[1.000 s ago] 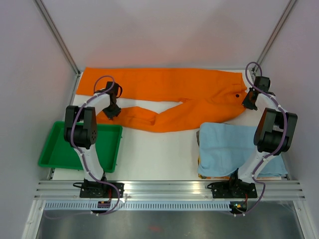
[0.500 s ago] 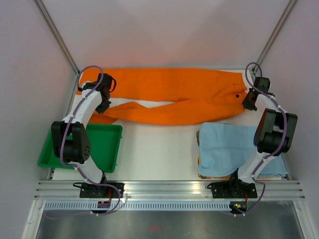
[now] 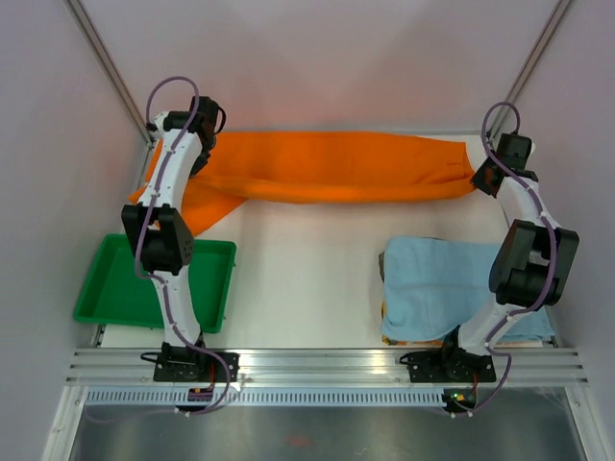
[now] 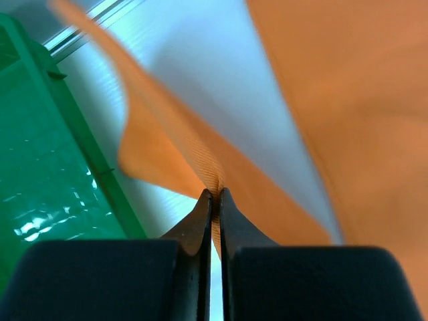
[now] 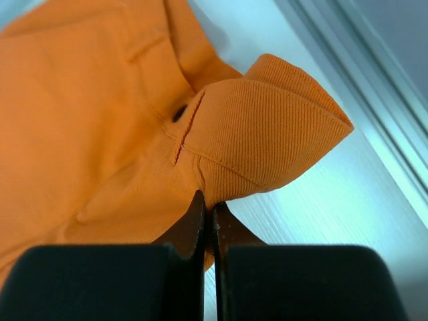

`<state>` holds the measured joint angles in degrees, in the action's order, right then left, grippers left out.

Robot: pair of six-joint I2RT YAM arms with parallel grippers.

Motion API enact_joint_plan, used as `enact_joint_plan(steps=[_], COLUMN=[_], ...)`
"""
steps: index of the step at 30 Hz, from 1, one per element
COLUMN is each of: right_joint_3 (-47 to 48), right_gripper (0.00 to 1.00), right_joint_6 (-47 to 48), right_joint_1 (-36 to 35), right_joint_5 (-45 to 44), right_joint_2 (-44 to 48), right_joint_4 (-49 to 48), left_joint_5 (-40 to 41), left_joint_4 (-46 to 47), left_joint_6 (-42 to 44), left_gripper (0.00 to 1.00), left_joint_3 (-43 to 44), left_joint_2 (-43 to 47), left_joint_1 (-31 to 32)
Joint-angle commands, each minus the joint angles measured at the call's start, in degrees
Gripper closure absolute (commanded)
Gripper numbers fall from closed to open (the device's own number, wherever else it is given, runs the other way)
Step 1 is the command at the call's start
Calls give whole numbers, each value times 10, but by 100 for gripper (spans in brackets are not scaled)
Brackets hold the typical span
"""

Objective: Fold and stack the trousers
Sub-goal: Flatten the trousers out

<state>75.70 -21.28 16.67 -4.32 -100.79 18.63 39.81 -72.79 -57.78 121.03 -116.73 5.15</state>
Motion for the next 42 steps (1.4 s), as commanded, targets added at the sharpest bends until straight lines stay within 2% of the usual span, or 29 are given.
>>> enact_joint_plan(steps=[1, 3, 4, 8, 14, 16, 18, 19, 22, 23, 26, 28, 30, 31, 32, 35, 38, 42], right_joint_3=[67, 76, 81, 86, 68, 73, 75, 76, 75, 74, 66, 53, 33, 24, 17, 14, 42, 66], right_gripper=[100, 100, 100, 100, 100, 100, 100, 100, 100, 100, 99, 86, 65, 59, 54, 40, 32, 30], right_joint_6=[9, 16, 19, 20, 24, 25, 24, 23, 20, 19, 23, 33, 43, 49, 53, 65, 79, 78], right_joint_1=[8, 8, 8, 9, 9, 9, 9, 9, 9, 9, 9, 9, 9, 9, 9, 9, 9, 9], right_joint_5=[-41, -49, -53, -37, -29, -32, -33, -33, -33, -33, -27, -7, 15, 33, 39, 41, 76, 98], right_joint_2=[24, 33, 38, 57, 77, 76, 69, 67, 53, 46, 39, 38, 41, 47, 51, 57, 49, 33], right_joint_4=[-34, -33, -27, -5, 23, 38, 48, 51, 53, 52, 57, 55, 48, 41, 35, 25, 37, 25], left_joint_5=[85, 88, 77, 2, -59, -94, -113, -151, -178, -175, -156, -151, -155, -157, -159, -162, -142, -160], left_joint_4=[-73, -52, -11, 89, 47, 39, 63, 65, 53, 46, 55, 63, 80, 84, 87, 114, 133, 182], left_joint_6=[62, 94, 114, 264, 411, 445, 476, 478, 468, 459, 449, 445, 446, 443, 442, 437, 412, 359], left_gripper=[98, 98, 98, 98, 98, 98, 98, 98, 98, 98, 98, 98, 98, 98, 98, 98, 98, 98], left_joint_3=[15, -27, -44, -95, -39, -44, -86, -91, -88, -82, -47, -17, 35, 55, 92, 128, 127, 86], left_joint_2=[-25, 4, 24, 123, 187, 193, 200, 194, 112, 58, -31, -67, -111, -123, -136, -176, -201, -195], left_joint_1=[-15, -15, -15, -15, -15, -15, -17, -19, -21, -21, -21, -22, -22, -22, -22, -22, -26, -39])
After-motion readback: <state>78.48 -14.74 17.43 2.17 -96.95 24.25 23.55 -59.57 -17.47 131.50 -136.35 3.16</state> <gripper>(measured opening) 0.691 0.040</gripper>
